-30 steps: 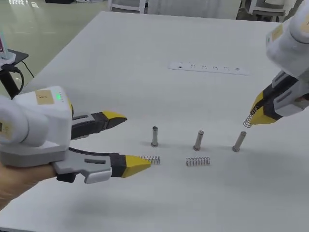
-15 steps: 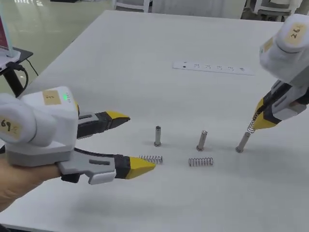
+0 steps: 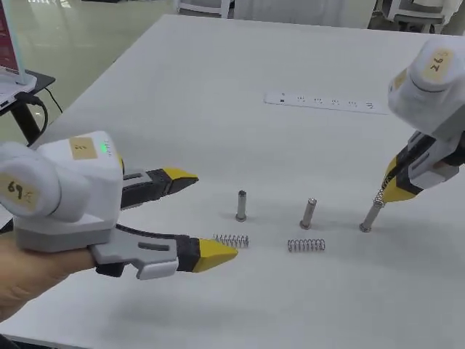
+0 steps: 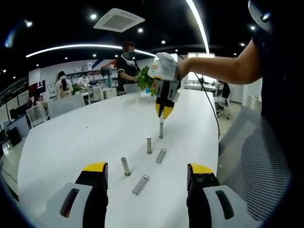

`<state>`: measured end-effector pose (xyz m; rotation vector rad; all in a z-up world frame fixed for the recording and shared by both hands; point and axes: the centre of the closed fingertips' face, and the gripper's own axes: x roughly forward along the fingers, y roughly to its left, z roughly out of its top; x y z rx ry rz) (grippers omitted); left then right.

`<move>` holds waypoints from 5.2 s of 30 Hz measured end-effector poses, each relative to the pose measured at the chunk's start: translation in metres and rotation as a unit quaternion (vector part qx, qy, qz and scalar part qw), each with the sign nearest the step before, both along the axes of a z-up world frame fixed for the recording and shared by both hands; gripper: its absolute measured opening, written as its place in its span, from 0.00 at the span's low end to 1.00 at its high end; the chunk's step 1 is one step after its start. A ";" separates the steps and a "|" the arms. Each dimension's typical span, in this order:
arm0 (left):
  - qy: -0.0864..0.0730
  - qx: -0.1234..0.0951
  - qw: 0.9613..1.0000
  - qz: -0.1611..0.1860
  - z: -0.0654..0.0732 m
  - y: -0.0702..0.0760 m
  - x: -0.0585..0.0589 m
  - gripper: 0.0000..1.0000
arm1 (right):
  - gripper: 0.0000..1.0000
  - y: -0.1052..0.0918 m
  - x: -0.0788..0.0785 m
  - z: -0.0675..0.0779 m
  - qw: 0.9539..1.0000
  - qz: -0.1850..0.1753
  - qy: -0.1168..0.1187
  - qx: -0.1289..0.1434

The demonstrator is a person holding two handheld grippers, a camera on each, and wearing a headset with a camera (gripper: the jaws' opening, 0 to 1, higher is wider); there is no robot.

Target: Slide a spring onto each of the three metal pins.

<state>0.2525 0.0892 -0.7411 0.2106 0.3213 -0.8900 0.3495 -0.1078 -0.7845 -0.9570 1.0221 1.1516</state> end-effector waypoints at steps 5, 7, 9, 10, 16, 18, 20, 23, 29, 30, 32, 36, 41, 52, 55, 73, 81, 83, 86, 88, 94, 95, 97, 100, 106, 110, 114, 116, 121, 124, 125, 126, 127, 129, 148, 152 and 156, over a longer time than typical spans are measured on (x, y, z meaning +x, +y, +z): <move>0.002 0.003 1.000 -0.002 -0.001 0.000 0.000 0.63 | 0.09 0.001 -0.001 -0.005 1.000 -0.003 0.005 0.001; 0.002 0.003 1.000 -0.002 -0.001 0.000 0.000 0.62 | 0.09 0.001 -0.001 -0.008 1.000 -0.004 0.007 0.001; 0.002 0.003 1.000 -0.002 -0.001 0.000 0.000 0.62 | 0.09 0.002 -0.002 -0.011 1.000 -0.005 0.007 0.000; 0.002 0.003 1.000 -0.002 -0.001 0.000 0.000 0.62 | 0.09 0.003 -0.002 -0.013 1.000 -0.005 0.008 -0.002; 0.002 0.004 1.000 -0.002 -0.002 0.000 0.000 0.62 | 0.09 0.004 -0.003 -0.020 1.000 -0.003 0.009 -0.009; 0.003 0.004 1.000 -0.002 -0.002 0.000 0.000 0.62 | 0.09 0.004 -0.004 -0.024 1.000 -0.004 0.010 -0.012; 0.002 0.005 1.000 -0.002 -0.002 0.000 0.000 0.62 | 0.09 0.003 -0.004 -0.028 1.000 -0.003 0.011 -0.015; 0.002 0.005 1.000 -0.003 -0.002 0.000 -0.001 0.62 | 0.09 0.003 -0.004 -0.031 1.000 -0.004 0.012 -0.017; 0.003 0.007 1.000 -0.004 -0.003 -0.001 -0.001 0.62 | 0.09 0.002 -0.004 -0.042 1.000 -0.005 0.016 -0.023; 0.004 0.008 1.000 -0.004 -0.003 -0.002 -0.001 0.62 | 0.09 0.002 -0.004 -0.043 1.000 -0.004 0.017 -0.023; 0.004 0.008 1.000 -0.004 -0.003 -0.002 0.000 0.62 | 0.09 0.001 -0.004 -0.045 1.000 -0.004 0.018 -0.025; 0.004 0.007 1.000 -0.003 -0.003 -0.002 0.001 0.62 | 0.09 0.002 -0.004 -0.048 0.999 -0.003 0.020 -0.025; 0.004 0.006 1.000 -0.002 -0.003 -0.001 0.001 0.62 | 0.09 0.002 -0.003 -0.051 0.999 -0.002 0.021 -0.026; 0.003 0.006 1.000 -0.002 -0.002 -0.002 0.000 0.62 | 0.10 0.003 -0.004 -0.052 1.000 -0.005 0.023 -0.021; 0.003 0.007 1.000 -0.002 -0.002 -0.002 0.000 0.62 | 0.14 0.004 -0.003 -0.051 1.000 -0.008 0.021 -0.017; 0.004 0.009 1.000 -0.005 -0.005 -0.001 -0.001 0.62 | 0.20 0.020 -0.007 -0.031 1.000 0.021 -0.011 -0.005; 0.003 0.010 1.000 -0.006 -0.004 -0.002 -0.002 0.61 | 0.20 0.035 -0.017 -0.026 0.999 0.043 -0.011 0.001; 0.003 0.010 1.000 -0.006 -0.004 -0.002 -0.002 0.61 | 0.20 0.039 -0.019 -0.026 0.999 0.050 -0.012 0.001; 0.003 0.011 1.000 -0.007 -0.004 -0.002 -0.002 0.61 | 0.20 0.045 -0.025 -0.027 0.998 0.062 -0.011 0.001; 0.003 0.011 1.000 -0.007 -0.004 -0.003 -0.002 0.61 | 0.20 0.049 -0.029 -0.027 0.997 0.071 -0.009 0.001; 0.003 0.011 1.000 -0.009 -0.004 -0.003 -0.003 0.61 | 0.19 0.057 -0.041 -0.035 0.996 0.093 0.003 -0.004; 0.003 0.011 1.000 -0.009 -0.004 -0.003 -0.003 0.61 | 0.19 0.059 -0.043 -0.037 0.995 0.097 0.005 -0.004; 0.002 0.010 1.000 -0.009 -0.004 -0.003 -0.003 0.61 | 0.19 0.061 -0.046 -0.039 0.995 0.101 0.008 -0.005; 0.003 0.010 1.000 -0.009 -0.004 -0.003 -0.003 0.61 | 0.18 0.065 -0.050 -0.043 0.994 0.109 0.009 -0.005; 0.004 0.011 1.000 -0.013 -0.005 -0.005 -0.004 0.60 | 0.16 0.068 -0.052 -0.055 0.993 0.118 0.012 -0.012; 0.004 0.011 1.000 -0.014 -0.005 -0.005 -0.004 0.60 | 0.15 0.072 -0.054 -0.061 0.993 0.120 0.019 -0.008; 0.006 0.012 1.000 -0.017 -0.006 -0.007 -0.005 0.60 | 0.14 0.074 -0.055 -0.066 0.993 0.119 0.023 -0.008; 0.006 0.012 1.000 -0.019 -0.006 -0.007 -0.005 0.60 | 0.14 0.075 -0.055 -0.068 0.993 0.119 0.026 -0.007; 0.007 0.012 1.000 -0.021 -0.006 -0.008 -0.006 0.59 | 0.12 0.076 -0.057 -0.072 0.992 0.119 0.030 -0.007; 0.008 0.014 1.000 -0.024 -0.007 -0.009 -0.007 0.59 | 0.11 0.075 -0.056 -0.074 0.993 0.118 0.030 -0.008; 0.009 0.014 1.000 -0.025 -0.007 -0.010 -0.007 0.59 | 0.11 0.075 -0.056 -0.075 0.993 0.118 0.030 -0.010; 0.009 0.015 1.000 -0.026 -0.007 -0.010 -0.007 0.59 | 0.11 0.075 -0.056 -0.075 0.992 0.119 0.029 -0.011; 0.010 0.015 0.999 -0.027 -0.008 -0.011 -0.008 0.59 | 0.11 0.075 -0.056 -0.075 0.992 0.120 0.028 -0.011; 0.010 0.015 0.999 -0.028 -0.008 -0.011 -0.008 0.59 | 0.11 0.074 -0.057 -0.076 0.992 0.122 0.028 -0.014; 0.017 0.025 0.998 -0.052 -0.013 -0.021 -0.015 0.57 | 0.08 0.074 -0.062 -0.066 0.992 0.125 0.019 -0.008; 0.016 0.031 0.997 -0.063 -0.012 -0.026 -0.016 0.56 | 0.08 0.074 -0.066 -0.057 0.992 0.127 0.015 -0.007; 0.015 0.035 0.996 -0.076 -0.010 -0.031 -0.017 0.55 | 0.08 0.072 -0.070 -0.047 0.992 0.126 0.015 -0.004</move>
